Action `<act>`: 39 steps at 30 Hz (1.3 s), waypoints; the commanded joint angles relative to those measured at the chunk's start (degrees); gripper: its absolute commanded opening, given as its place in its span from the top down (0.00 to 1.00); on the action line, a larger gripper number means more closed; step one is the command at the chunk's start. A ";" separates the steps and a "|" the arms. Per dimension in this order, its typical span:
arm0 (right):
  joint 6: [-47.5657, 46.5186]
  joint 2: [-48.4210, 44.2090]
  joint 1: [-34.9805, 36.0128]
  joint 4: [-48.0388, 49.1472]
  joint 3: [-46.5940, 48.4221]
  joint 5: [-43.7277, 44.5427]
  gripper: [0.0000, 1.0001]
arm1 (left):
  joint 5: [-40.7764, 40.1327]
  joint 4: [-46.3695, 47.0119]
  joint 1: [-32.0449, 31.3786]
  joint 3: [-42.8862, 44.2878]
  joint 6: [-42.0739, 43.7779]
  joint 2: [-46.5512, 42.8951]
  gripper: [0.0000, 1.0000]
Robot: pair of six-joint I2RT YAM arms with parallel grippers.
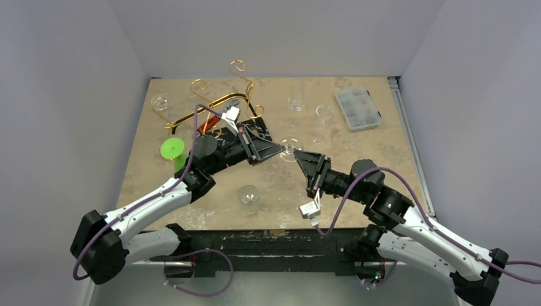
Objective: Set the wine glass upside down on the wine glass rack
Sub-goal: Turn the wine glass upside down at the wine rack.
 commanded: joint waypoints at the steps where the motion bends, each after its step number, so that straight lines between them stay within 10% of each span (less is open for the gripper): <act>1: -1.27 -1.79 0.45 2.57 -0.94 -2.83 0.66 | 0.25 6.76 -0.05 -0.05 -0.25 -3.61 1.00; 6: -0.75 -3.93 0.48 -0.57 -0.82 -3.13 0.29 | -0.75 3.96 0.28 -1.84 1.22 -7.41 1.00; 11: 1.36 -5.82 0.48 -6.95 0.63 -2.76 0.13 | -0.98 0.41 0.84 -2.95 3.24 -10.51 1.00; 26: 30.91 -0.16 -1.28 -13.97 9.96 7.99 0.07 | -0.39 -5.88 2.44 -3.64 8.08 -16.00 1.00; 39: 61.55 13.62 -20.19 -24.88 21.76 1.95 0.06 | 0.19 -9.84 2.72 -3.20 11.50 -19.41 1.00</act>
